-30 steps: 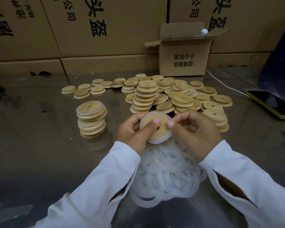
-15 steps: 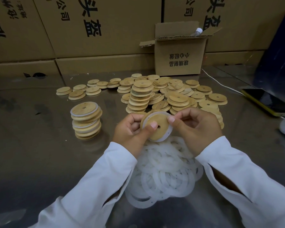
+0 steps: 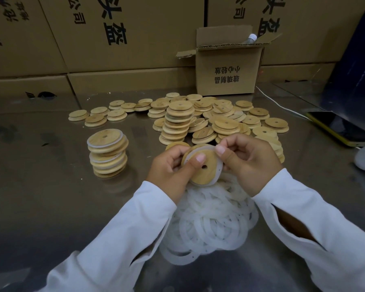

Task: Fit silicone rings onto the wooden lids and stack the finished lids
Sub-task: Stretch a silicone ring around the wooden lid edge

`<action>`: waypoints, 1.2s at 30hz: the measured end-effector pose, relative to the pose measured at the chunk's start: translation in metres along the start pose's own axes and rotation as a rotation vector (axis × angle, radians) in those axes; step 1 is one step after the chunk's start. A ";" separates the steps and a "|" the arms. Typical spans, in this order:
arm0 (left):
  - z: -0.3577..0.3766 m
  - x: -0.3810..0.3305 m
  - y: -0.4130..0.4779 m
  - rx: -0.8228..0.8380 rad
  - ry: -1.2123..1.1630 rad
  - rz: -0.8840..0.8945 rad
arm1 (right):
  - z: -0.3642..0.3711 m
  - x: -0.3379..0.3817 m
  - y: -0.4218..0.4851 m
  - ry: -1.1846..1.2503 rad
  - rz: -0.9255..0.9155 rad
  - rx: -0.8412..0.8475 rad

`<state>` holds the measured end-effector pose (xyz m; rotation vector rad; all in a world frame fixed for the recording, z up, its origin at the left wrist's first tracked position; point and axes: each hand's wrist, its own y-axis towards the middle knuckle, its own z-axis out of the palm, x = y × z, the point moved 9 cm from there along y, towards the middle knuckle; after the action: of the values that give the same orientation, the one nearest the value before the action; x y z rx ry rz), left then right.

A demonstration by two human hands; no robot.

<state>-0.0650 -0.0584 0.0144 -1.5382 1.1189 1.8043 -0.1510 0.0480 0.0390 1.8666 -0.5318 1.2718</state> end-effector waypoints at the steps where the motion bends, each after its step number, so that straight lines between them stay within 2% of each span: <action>1: 0.001 -0.001 0.000 0.007 -0.002 0.003 | 0.001 0.000 0.000 0.009 -0.001 0.013; 6: -0.003 -0.001 0.002 -0.003 -0.043 -0.001 | 0.003 0.001 0.000 0.034 -0.005 0.032; 12: -0.004 0.010 0.001 -0.029 -0.254 -0.120 | 0.003 0.007 0.001 0.010 -0.030 0.036; 20: -0.010 0.013 0.001 -0.096 -0.180 -0.105 | 0.003 -0.003 -0.003 0.159 0.071 -0.013; 25: -0.015 0.015 0.003 -0.135 -0.172 -0.103 | 0.001 -0.004 -0.007 0.024 0.063 -0.075; 28: -0.015 0.015 0.003 -0.135 -0.175 -0.097 | -0.007 0.002 -0.009 -0.124 -0.005 -0.160; 31: -0.012 0.016 0.003 -0.114 -0.180 -0.100 | -0.010 0.008 -0.008 -0.261 -0.059 -0.173; 36: -0.012 0.016 0.004 -0.101 -0.198 -0.097 | -0.009 0.000 -0.002 -0.222 -0.001 -0.107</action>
<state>-0.0655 -0.0721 -0.0001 -1.4080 0.8578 1.9239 -0.1545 0.0567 0.0398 1.9279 -0.7019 1.0204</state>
